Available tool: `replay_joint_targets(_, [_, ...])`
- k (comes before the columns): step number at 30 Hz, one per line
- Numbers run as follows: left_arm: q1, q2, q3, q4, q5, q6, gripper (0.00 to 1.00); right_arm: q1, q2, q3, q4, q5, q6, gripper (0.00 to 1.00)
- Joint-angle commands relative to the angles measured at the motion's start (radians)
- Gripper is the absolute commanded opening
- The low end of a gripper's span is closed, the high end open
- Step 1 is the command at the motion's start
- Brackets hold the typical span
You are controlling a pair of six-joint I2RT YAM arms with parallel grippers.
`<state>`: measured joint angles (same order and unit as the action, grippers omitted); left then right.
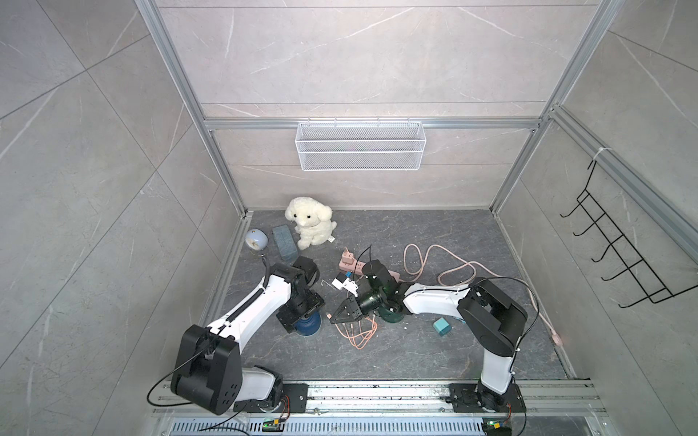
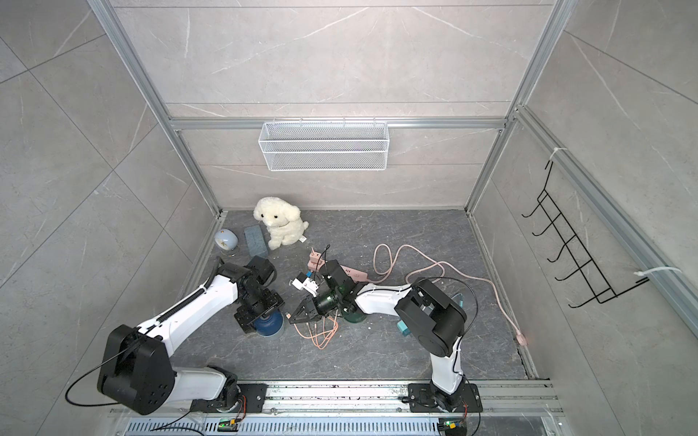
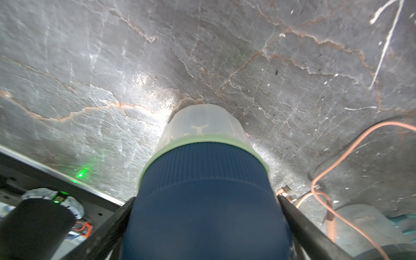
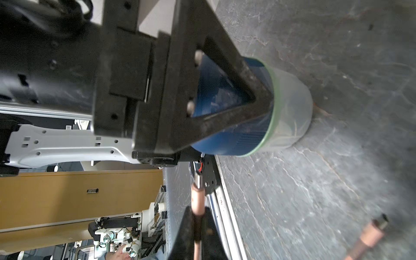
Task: Charge the cordless meat grinders
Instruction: Adjust the cordless meat grinder at the center of the board, then insert the charging cable into the cordless meat grinder.
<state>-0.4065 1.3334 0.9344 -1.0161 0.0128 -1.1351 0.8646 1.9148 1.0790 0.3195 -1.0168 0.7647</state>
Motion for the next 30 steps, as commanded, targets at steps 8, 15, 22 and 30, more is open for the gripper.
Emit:
replay_joint_targets(8, [-0.008,-0.088,-0.081,0.108,-0.116,-0.225,0.6,0.051,0.067,0.057,0.057,-0.05,0.062,0.0])
replay_joint_targets(15, [-0.009,-0.086,-0.108,0.155,-0.106,-0.261,0.58,0.066,0.089,0.073,0.059,-0.047,0.074,0.0])
replay_joint_targets(22, [-0.009,-0.077,-0.123,0.202,-0.074,-0.251,0.57,0.074,0.125,0.109,0.061,-0.034,0.089,0.0])
replay_joint_targets(30, [-0.009,-0.059,-0.124,0.226,-0.059,-0.222,0.55,0.077,0.139,0.137,0.045,-0.022,0.092,0.0])
